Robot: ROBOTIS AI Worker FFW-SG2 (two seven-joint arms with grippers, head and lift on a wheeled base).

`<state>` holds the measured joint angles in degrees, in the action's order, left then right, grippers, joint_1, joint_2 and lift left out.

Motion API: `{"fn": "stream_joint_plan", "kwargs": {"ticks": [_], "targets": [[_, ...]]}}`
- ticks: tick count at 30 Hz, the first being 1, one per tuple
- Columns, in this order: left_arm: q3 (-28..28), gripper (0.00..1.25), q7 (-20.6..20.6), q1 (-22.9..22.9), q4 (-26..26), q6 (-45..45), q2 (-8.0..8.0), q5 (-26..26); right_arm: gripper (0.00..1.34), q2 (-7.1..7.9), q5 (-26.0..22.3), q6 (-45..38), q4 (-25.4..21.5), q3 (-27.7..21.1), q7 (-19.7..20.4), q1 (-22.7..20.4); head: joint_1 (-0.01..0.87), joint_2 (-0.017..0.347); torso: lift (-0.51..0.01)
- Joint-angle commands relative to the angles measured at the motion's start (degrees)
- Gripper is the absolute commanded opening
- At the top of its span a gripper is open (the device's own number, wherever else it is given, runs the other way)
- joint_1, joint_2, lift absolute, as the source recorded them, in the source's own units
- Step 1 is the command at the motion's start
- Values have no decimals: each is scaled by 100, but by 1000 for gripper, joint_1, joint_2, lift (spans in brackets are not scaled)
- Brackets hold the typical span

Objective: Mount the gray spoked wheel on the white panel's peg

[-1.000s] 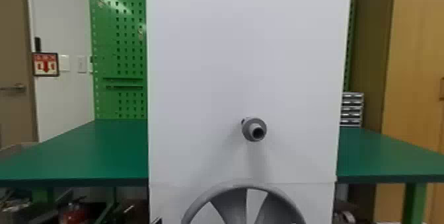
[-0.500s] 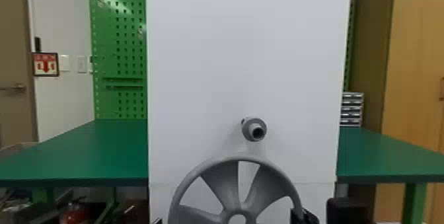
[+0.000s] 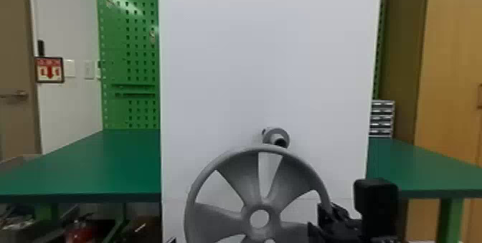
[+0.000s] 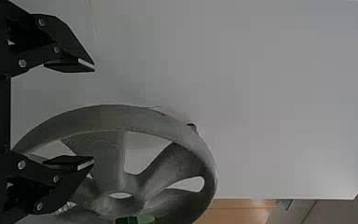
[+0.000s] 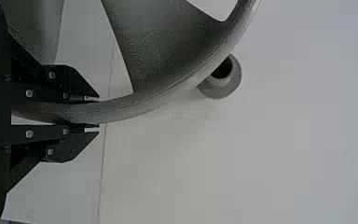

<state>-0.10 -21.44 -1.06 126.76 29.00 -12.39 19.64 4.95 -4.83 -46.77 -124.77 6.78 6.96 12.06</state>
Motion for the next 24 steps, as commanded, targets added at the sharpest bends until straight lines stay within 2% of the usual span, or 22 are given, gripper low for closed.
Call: {"fn": "stream_joint_plan", "kwargs": {"ticks": [1, 5, 16, 24], "targets": [[1, 712, 0, -8, -3, 0, -17, 14, 166, -20, 70, -350, -161, -19, -1, 183, 123, -8, -397], [1, 712, 8, -8, -3, 0, -26, 23, 164, -55, 114, -570, -258, -81, -1, 306, 123, -8, -397], [19, 712, 35, -8, -3, 18, -53, 40, 166, -38, 70, -877, -319, -177, 16, 692, 123, -8, -397], [54, 713, 44, 18, -3, 35, -70, 49, 164, 24, -299, -807, -196, -520, 16, 859, 123, -8, -397]]}}
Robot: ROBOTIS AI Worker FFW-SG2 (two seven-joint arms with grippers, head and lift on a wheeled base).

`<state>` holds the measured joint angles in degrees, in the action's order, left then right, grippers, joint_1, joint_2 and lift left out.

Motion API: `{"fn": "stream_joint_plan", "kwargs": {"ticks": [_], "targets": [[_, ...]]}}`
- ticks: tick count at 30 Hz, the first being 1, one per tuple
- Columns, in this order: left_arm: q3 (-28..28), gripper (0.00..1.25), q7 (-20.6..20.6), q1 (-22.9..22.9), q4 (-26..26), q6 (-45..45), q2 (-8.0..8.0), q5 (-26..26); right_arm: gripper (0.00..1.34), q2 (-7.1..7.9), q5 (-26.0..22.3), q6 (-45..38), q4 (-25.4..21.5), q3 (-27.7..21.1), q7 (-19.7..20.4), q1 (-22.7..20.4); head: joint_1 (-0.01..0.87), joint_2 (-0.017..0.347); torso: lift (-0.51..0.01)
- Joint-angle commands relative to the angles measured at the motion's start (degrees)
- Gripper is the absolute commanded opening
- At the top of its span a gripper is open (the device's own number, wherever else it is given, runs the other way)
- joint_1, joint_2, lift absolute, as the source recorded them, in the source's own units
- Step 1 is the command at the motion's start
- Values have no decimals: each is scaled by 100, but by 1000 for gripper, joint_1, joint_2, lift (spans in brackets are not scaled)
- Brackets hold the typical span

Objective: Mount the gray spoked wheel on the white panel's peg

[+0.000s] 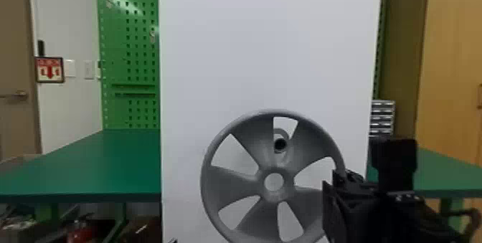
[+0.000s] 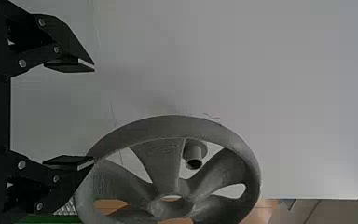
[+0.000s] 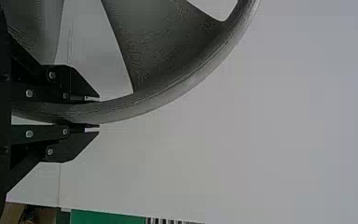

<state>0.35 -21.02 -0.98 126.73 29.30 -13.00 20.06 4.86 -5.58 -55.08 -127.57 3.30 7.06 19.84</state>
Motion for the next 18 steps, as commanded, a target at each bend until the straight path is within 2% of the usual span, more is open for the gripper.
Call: {"fn": "stream_joint_plan", "kwargs": {"ticks": [1, 9, 16, 18], "targets": [[18, 713, 1, 19, 0, 6, -9, 7, 166, 41, -233, 24, 92, -181, 6, 107, 123, -8, -397], [53, 713, 19, 36, 0, 32, -27, 16, 164, 111, -303, -12, 101, -190, 6, 318, 123, -8, -397], [88, 713, 45, 45, 0, 59, -44, 16, 164, 94, -338, -117, 101, -207, 14, 415, 123, -8, -397], [88, 713, 45, 45, 0, 59, -36, 24, 164, 85, -452, -152, 92, -163, 217, 450, 123, -8, -397]]}}
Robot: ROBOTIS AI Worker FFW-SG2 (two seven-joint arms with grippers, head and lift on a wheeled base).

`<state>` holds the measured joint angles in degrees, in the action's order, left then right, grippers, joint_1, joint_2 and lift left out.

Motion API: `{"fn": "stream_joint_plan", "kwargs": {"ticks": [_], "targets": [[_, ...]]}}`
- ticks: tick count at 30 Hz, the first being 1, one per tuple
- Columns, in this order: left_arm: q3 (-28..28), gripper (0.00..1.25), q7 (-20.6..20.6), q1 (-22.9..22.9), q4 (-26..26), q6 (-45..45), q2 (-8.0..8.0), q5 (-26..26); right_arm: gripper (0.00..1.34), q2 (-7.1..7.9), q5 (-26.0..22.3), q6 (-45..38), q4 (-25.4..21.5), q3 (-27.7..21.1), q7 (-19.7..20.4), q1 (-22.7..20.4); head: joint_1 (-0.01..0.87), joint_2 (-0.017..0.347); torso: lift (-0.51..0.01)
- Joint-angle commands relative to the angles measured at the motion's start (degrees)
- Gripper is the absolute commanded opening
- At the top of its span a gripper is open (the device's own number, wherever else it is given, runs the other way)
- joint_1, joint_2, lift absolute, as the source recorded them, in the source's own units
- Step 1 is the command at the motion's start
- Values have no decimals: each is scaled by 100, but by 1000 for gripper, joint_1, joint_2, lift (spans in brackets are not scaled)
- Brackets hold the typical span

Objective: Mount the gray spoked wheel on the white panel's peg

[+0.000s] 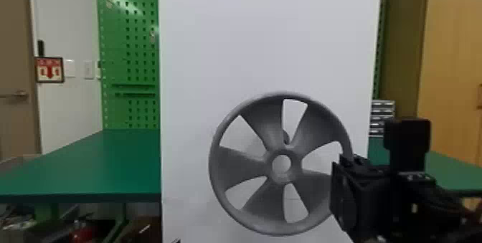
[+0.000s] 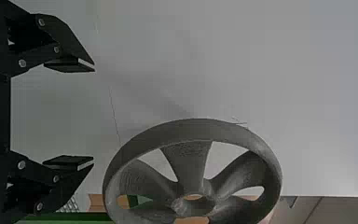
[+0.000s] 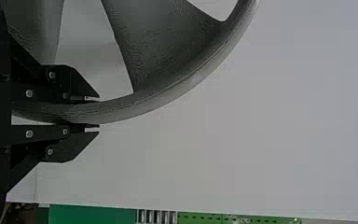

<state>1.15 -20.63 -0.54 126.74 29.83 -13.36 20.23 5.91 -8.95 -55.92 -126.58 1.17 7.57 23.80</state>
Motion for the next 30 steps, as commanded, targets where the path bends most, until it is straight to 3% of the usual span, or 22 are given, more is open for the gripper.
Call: {"fn": "stream_joint_plan", "kwargs": {"ticks": [1, 14, 30], "targets": [[8, 713, 6, 1, 0, 6, -8, 8, 164, -19, -151, -85, 1, 67, 236, 72, 123, -8, -397], [43, 713, 24, 19, 0, 23, -26, 8, 163, -11, -459, -76, 36, 199, 798, 256, 123, -8, -397], [87, 713, 50, 36, 0, 32, -52, 17, 161, 25, -512, -59, 116, 269, 948, 423, 123, -8, -397]]}}
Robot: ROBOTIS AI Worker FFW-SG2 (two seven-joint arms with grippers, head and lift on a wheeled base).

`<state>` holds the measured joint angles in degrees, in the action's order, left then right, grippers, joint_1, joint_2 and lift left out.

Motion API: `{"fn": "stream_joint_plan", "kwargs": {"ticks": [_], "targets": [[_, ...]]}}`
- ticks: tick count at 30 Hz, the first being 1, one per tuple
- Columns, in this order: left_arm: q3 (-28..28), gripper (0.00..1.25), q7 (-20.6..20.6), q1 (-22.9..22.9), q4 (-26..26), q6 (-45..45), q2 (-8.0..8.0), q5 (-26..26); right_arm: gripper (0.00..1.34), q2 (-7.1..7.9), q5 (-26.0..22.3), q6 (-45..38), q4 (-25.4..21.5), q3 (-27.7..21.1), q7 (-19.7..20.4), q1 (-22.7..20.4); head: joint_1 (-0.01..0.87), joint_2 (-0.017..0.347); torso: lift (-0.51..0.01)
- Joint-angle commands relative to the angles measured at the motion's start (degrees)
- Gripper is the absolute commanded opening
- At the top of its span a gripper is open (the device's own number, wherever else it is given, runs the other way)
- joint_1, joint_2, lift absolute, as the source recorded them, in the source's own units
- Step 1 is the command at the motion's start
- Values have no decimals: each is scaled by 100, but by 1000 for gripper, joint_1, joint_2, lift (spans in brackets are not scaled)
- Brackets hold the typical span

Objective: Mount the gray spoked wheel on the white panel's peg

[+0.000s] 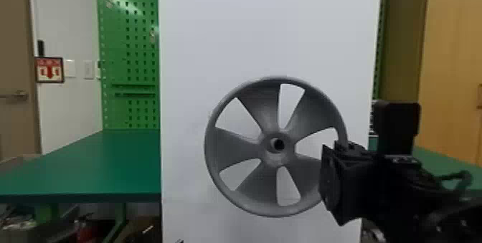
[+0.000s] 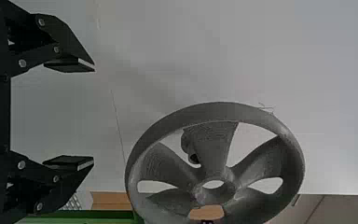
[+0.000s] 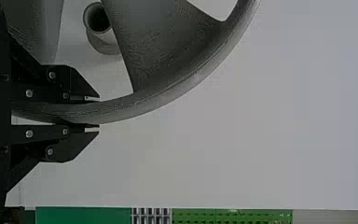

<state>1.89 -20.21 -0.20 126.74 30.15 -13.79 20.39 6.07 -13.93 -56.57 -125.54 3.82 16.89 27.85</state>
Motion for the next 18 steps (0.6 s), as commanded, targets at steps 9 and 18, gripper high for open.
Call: {"fn": "stream_joint_plan", "kwargs": {"ticks": [9, 18], "targets": [[13, 713, 9, 11, 0, 0, -19, 9, 161, 35, -4, 23, 56, -31, 43, 45, 123, -8, -397], [31, 713, 9, 29, -9, 0, -36, 18, 161, 35, 40, 84, 109, -13, 43, 54, 123, -8, -397]]}}
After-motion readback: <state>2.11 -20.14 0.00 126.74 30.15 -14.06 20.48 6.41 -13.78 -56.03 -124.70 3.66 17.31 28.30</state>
